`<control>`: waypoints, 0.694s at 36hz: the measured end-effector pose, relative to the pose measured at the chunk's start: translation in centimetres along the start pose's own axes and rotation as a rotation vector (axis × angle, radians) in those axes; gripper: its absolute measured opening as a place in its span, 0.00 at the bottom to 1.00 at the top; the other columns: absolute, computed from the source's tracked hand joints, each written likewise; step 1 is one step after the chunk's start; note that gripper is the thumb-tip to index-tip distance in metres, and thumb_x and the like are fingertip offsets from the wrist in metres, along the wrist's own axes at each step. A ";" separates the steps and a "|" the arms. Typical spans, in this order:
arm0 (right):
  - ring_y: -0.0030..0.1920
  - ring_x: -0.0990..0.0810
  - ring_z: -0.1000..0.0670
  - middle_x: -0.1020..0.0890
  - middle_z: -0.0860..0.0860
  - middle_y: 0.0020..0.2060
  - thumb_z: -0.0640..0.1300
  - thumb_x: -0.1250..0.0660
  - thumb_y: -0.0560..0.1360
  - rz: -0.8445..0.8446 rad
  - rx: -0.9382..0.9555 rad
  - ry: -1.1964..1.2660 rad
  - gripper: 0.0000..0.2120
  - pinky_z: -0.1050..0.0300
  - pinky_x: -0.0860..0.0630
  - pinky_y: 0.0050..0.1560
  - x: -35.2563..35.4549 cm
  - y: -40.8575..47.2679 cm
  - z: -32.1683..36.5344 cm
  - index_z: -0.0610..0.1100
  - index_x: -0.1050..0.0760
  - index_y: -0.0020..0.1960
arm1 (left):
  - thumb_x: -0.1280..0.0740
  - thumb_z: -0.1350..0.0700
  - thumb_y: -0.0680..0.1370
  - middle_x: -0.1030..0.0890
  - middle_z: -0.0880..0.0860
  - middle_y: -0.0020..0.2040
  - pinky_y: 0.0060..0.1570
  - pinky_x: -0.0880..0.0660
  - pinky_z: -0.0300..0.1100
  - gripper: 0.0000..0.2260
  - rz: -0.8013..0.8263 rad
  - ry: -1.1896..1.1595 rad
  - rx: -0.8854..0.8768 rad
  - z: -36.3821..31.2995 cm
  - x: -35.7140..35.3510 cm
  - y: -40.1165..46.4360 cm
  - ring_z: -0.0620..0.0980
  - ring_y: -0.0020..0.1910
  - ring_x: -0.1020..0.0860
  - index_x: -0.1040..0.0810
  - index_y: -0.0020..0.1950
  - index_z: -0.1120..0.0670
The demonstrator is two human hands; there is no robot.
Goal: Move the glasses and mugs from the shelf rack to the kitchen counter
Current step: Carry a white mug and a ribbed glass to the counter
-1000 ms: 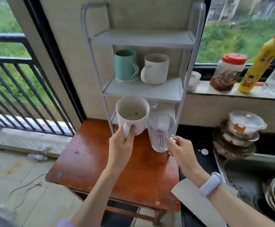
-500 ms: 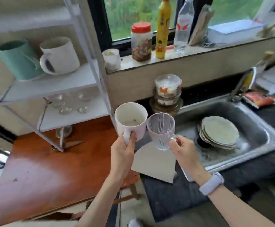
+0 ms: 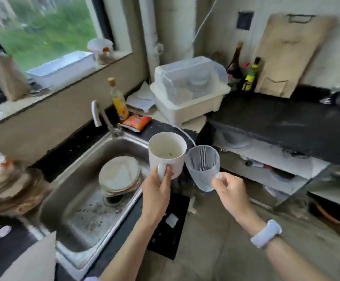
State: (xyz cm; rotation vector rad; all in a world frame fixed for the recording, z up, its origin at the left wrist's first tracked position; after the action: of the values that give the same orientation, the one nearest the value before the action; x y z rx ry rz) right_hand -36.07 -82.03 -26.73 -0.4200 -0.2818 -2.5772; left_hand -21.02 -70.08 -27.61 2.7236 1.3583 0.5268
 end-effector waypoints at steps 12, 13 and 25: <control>0.23 0.40 0.55 0.41 0.53 0.22 0.34 0.37 0.71 -0.536 -0.193 -0.085 0.18 0.63 0.44 0.24 22.8 5.1 -8.7 0.43 0.41 0.27 | 0.39 0.50 0.79 0.27 0.46 0.26 0.29 0.31 0.37 0.10 0.493 -0.072 -0.169 -9.0 -27.4 5.7 0.44 0.26 0.29 0.28 0.37 0.47; 0.23 0.41 0.55 0.41 0.53 0.22 0.36 0.37 0.70 -0.566 -0.205 -0.078 0.17 0.63 0.45 0.24 24.1 5.4 -9.4 0.43 0.41 0.27 | 0.39 0.50 0.79 0.26 0.46 0.26 0.29 0.31 0.39 0.10 0.529 -0.087 -0.165 -9.4 -29.4 6.0 0.44 0.26 0.28 0.27 0.37 0.48; 0.21 0.41 0.57 0.38 0.56 0.18 0.36 0.39 0.71 -0.726 -0.331 -0.054 0.21 0.68 0.44 0.22 37.9 17.6 -17.0 0.49 0.41 0.23 | 0.40 0.49 0.79 0.20 0.54 0.39 0.25 0.27 0.35 0.08 0.785 -0.164 -0.149 -12.3 -51.9 14.1 0.44 0.24 0.25 0.25 0.48 0.51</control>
State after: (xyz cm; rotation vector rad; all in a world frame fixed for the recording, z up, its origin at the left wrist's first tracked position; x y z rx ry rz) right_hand -62.26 -118.81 -27.34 -0.5881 -0.0143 -3.3474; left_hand -43.02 -120.72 -27.69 2.9958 0.1588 0.3882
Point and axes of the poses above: each hand's wrist, its own y-axis towards the middle knuckle, its own x-axis out of the back of the hand, z = x × y, the point moved 4 cm from there along y, towards the middle knuckle
